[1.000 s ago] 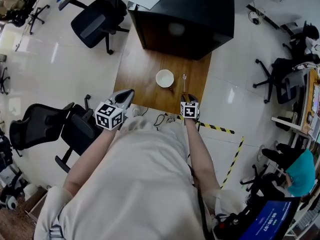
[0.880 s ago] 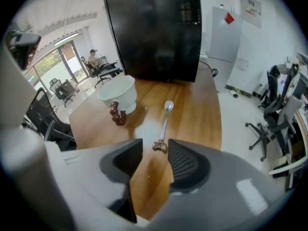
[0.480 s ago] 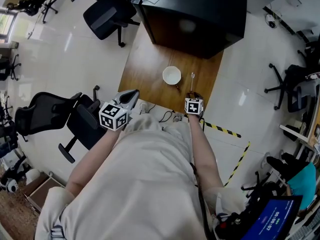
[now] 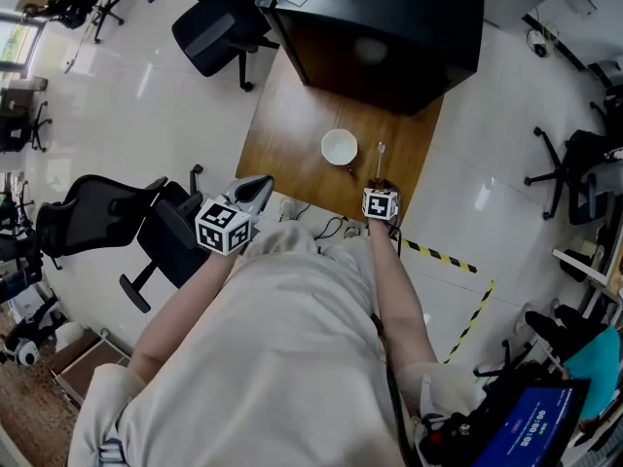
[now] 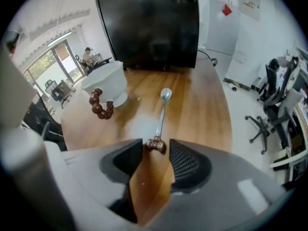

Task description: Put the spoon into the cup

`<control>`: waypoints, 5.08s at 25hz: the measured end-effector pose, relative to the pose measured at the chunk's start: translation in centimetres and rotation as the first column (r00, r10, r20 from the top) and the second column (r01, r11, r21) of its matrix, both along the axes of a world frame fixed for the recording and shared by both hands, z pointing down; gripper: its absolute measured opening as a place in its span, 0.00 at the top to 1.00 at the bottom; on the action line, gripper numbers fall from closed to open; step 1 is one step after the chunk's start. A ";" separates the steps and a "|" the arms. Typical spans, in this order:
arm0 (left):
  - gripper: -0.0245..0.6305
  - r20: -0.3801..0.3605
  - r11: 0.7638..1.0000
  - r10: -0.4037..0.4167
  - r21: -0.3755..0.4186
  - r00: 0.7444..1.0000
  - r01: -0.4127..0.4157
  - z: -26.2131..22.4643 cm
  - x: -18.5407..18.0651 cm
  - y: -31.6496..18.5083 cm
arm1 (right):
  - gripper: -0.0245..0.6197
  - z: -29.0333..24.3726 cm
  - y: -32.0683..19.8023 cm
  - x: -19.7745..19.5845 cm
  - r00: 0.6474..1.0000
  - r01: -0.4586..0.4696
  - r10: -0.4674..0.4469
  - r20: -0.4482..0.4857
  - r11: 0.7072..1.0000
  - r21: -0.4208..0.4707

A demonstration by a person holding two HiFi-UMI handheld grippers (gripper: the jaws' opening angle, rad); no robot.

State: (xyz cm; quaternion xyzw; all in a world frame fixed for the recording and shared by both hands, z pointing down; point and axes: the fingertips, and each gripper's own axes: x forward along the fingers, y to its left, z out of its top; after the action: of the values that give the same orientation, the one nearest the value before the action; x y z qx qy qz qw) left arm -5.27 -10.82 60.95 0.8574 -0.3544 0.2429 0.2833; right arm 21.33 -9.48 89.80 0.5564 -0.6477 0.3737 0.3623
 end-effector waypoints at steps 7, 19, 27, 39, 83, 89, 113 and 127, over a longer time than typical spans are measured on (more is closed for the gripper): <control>0.96 0.010 1.000 -0.008 0.001 1.000 0.008 0.1 -0.5 -0.2 | 0.73 0.3 -0.2 0.0 0.999 -0.010 0.009 -0.041 1.000 -0.016; 0.96 -0.052 1.000 0.002 0.025 0.999 -0.001 0.1 0.5 -1.4 | 0.77 -3.5 0.1 2.2 1.000 0.016 -0.016 -0.013 1.000 0.010; 0.96 -0.098 0.999 0.005 0.045 0.995 -0.001 0.0 0.9 -2.7 | 0.77 -10.4 -0.6 2.3 0.993 0.115 -0.116 0.009 0.990 0.076; 0.96 -0.129 0.998 -0.011 0.065 0.992 0.019 0.0 0.1 -2.9 | 0.77 -16.7 -2.9 -2.9 0.951 0.301 -0.304 0.062 0.953 0.043; 0.96 -0.173 0.987 -0.136 0.065 0.976 0.149 0.4 -5.9 -2.4 | 0.76 -8.8 -4.0 -7.6 0.859 0.475 -0.512 0.023 0.777 -0.414; 0.96 -0.188 0.987 -0.137 0.057 0.973 0.150 0.8 -6.3 -2.4 | 0.76 -9.0 -4.2 -7.7 0.886 0.438 -0.462 0.043 0.804 -0.403; 0.96 -0.209 0.996 -0.001 0.084 0.978 0.019 0.3 -10.4 -4.5 | 0.66 -14.6 -6.2 -8.8 0.980 0.194 -0.196 -0.007 0.972 -0.135; 0.96 -0.251 0.984 0.172 0.082 0.953 -0.156 0.1 -10.6 -4.5 | 0.66 -28.8 -2.2 -11.9 0.988 -0.132 0.074 0.132 0.854 0.503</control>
State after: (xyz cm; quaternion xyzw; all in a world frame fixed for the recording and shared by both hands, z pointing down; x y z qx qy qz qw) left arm -15.83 -15.32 61.07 0.9164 -0.2496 0.1415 0.2791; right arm 9.44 -11.70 61.03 0.6453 -0.7114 0.2372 0.1459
